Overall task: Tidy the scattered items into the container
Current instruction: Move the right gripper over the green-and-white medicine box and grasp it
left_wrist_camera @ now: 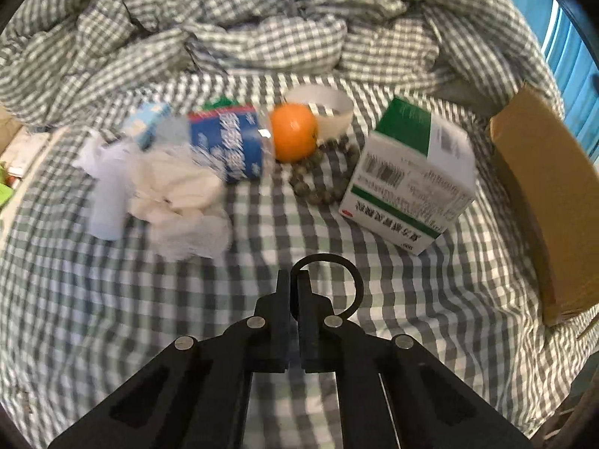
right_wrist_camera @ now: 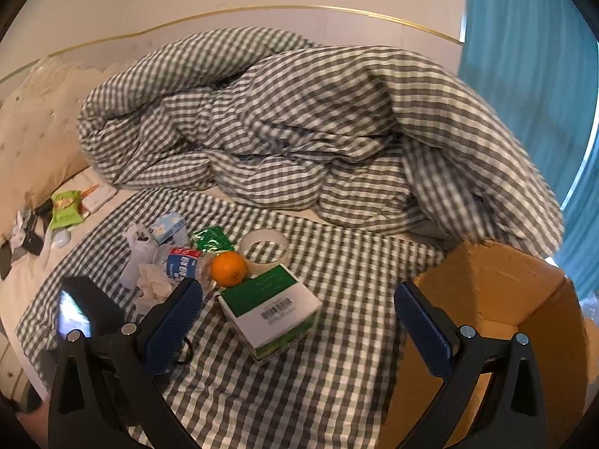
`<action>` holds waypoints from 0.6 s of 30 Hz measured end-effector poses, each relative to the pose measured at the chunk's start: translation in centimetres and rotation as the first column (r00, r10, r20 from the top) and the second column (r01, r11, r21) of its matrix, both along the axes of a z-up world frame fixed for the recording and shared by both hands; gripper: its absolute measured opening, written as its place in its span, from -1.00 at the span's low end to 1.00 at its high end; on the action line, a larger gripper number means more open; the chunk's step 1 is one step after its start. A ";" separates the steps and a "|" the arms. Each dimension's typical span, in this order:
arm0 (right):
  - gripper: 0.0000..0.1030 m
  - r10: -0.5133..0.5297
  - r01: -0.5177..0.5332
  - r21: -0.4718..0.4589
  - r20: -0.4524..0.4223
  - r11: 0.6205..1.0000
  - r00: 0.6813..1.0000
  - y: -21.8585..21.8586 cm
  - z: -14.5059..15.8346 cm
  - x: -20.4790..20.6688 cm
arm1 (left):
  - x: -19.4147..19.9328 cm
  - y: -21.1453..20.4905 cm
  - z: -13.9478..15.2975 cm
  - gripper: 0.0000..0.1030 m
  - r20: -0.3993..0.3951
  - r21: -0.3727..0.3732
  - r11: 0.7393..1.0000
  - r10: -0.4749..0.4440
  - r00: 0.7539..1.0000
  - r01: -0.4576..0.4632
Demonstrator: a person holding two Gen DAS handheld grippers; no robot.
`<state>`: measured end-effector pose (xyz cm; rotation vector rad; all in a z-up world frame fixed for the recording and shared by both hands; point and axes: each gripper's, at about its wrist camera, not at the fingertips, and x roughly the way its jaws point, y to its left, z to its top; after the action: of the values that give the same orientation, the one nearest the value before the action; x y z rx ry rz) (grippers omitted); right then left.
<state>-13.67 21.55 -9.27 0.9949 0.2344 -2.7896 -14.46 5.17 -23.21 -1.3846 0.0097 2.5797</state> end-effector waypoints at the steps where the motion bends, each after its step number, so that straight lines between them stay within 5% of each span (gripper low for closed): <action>1: 0.99 0.030 -0.030 -0.002 0.011 1.000 0.999 -0.1 -0.4 -0.4 | 0.3 -0.5 0.8 -0.96 -0.022 -0.010 1.000 0.007 1.000 -0.007; 13: 0.99 0.225 -0.235 0.013 0.239 0.972 0.945 -2.1 -6.9 -6.3 | 2.0 -5.7 6.3 -0.95 -0.118 0.014 0.995 0.100 0.988 -0.099; 18: 1.00 0.250 -0.265 -0.007 0.365 0.964 0.897 -2.6 -10.0 -8.5 | 2.3 -7.0 7.2 -0.95 -0.141 0.055 0.993 0.116 0.983 -0.109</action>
<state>-22.21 18.99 -19.29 1.3570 0.3468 -2.3202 -12.13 -1.86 -16.00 -1.2139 -0.1088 2.7486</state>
